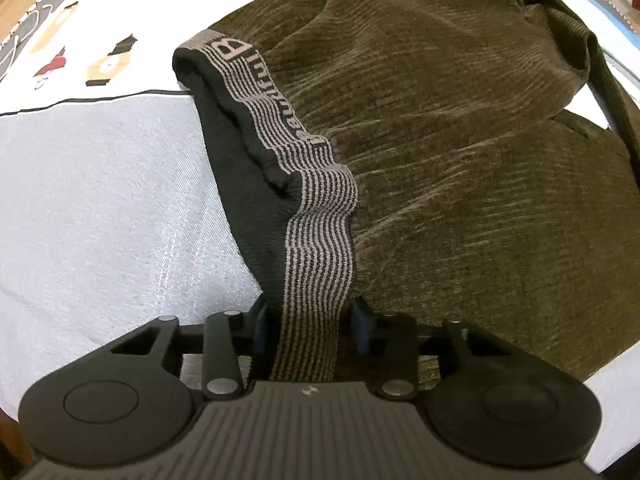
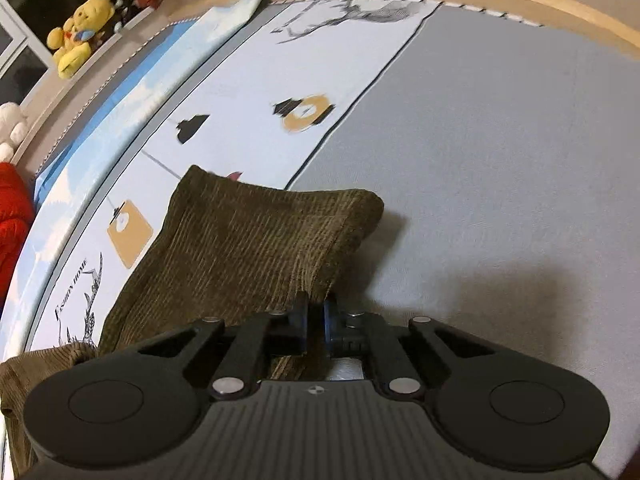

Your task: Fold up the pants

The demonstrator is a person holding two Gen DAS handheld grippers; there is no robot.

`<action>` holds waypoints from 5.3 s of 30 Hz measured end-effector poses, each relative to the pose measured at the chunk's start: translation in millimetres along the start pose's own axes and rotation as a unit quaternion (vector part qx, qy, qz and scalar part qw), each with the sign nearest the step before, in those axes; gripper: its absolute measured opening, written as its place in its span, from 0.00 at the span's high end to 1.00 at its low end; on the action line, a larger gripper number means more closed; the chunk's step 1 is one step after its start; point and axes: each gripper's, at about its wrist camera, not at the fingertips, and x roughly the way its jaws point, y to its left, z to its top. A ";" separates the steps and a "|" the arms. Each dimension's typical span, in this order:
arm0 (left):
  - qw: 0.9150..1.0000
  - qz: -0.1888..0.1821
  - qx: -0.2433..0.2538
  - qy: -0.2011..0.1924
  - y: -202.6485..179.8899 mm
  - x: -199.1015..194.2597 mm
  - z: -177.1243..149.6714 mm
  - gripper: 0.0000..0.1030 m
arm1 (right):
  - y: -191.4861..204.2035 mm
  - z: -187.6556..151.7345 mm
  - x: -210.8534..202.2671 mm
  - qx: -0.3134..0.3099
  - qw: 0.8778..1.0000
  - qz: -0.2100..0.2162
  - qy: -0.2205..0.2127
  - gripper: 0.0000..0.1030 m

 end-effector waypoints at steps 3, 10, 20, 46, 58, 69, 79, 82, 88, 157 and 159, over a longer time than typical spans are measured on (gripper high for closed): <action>1.000 -0.002 0.012 -0.012 -0.3 -5.2 -3.6 0.62 | -9.9 -1.4 -10.9 0.008 1.000 -0.012 0.009 0.94; 0.999 -0.010 0.043 -0.013 7.7 -14.2 -15.9 0.65 | -44.7 -9.2 -37.8 0.005 0.999 -0.028 0.038 0.94; 0.997 0.025 0.070 0.035 7.2 -15.4 -10.3 0.62 | -104.2 -24.1 -47.3 -0.013 0.982 -0.144 0.125 1.00; 0.955 0.111 -0.008 -0.276 -71.4 -109.4 86.8 0.19 | 59.8 -50.0 -100.3 -0.344 0.920 0.009 -0.187 0.61; 0.970 -0.029 -0.004 -0.241 -175.6 -128.9 123.3 0.73 | 125.9 -95.5 -89.3 -0.429 0.887 0.066 -0.160 0.58; 0.986 -0.076 0.037 -0.140 -251.6 -61.6 178.2 0.82 | 226.5 -204.6 -84.3 -0.596 0.777 0.178 -0.097 0.60; 0.995 -0.052 0.050 -0.073 -266.5 -1.1 205.6 0.60 | 294.0 -285.3 -54.6 -0.677 0.706 0.208 -0.012 0.49; 0.994 -0.056 0.076 -0.061 -272.0 8.2 207.7 0.39 | 304.8 -293.1 -37.7 -0.690 0.699 0.188 0.009 0.48; 0.990 -0.025 0.134 -0.046 -276.3 32.6 205.1 0.30 | 305.1 -297.8 -13.8 -0.709 0.689 0.145 0.037 0.51; 0.977 0.038 -0.169 -0.125 2.9 30.6 231.8 0.49 | 116.4 -22.7 54.9 -0.119 0.987 -0.094 -0.056 0.99; 0.974 0.050 -0.169 -0.139 4.6 16.0 227.1 0.49 | 94.0 -11.9 44.0 -0.076 0.991 -0.098 -0.050 0.94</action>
